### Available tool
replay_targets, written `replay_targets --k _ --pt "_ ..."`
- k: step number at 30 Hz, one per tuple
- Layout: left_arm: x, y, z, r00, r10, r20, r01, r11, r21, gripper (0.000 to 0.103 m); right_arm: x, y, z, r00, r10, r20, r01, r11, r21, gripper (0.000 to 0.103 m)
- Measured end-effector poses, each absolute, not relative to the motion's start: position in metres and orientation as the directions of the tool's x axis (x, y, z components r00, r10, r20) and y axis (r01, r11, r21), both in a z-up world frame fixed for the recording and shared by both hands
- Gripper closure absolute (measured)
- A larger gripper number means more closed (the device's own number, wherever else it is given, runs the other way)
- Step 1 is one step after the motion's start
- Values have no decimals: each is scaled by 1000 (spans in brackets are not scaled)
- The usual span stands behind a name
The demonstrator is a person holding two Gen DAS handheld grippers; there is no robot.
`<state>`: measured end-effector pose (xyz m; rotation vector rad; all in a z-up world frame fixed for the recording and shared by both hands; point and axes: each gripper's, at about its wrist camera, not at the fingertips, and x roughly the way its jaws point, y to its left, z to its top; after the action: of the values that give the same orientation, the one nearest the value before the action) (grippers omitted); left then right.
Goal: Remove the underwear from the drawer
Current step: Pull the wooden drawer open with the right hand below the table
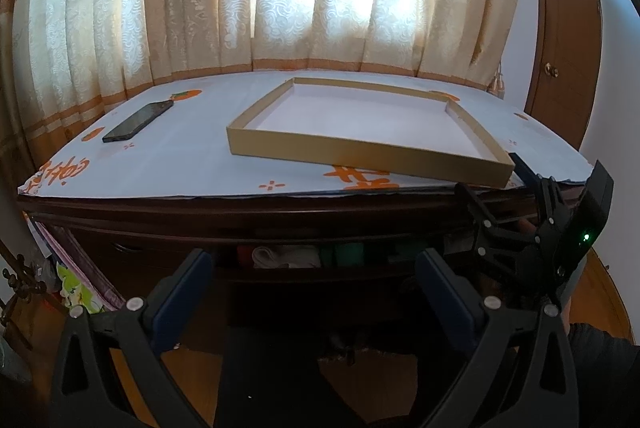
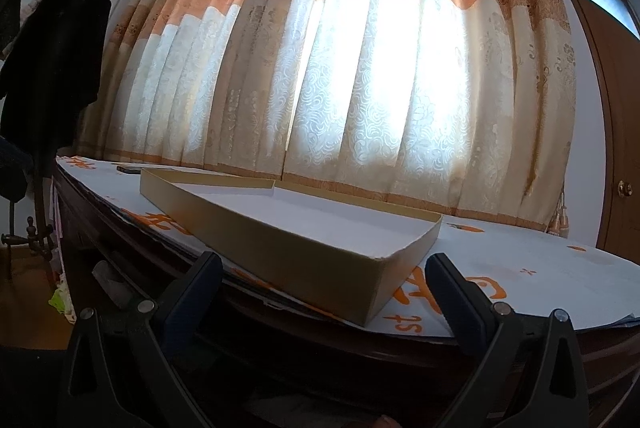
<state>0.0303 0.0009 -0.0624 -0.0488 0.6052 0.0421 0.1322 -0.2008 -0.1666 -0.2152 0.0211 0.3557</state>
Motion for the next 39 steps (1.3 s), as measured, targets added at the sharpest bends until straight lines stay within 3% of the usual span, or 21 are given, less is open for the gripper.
replay_targets --k 19,39 --pt "27 -5 -63 819 17 -574 -46 998 -37 0 122 -207 -165 951 294 -93 -307 929 -208 1" --pt "24 -5 -61 822 -9 -570 -26 998 -53 0 103 -206 -168 943 268 -196 -310 923 -229 1"
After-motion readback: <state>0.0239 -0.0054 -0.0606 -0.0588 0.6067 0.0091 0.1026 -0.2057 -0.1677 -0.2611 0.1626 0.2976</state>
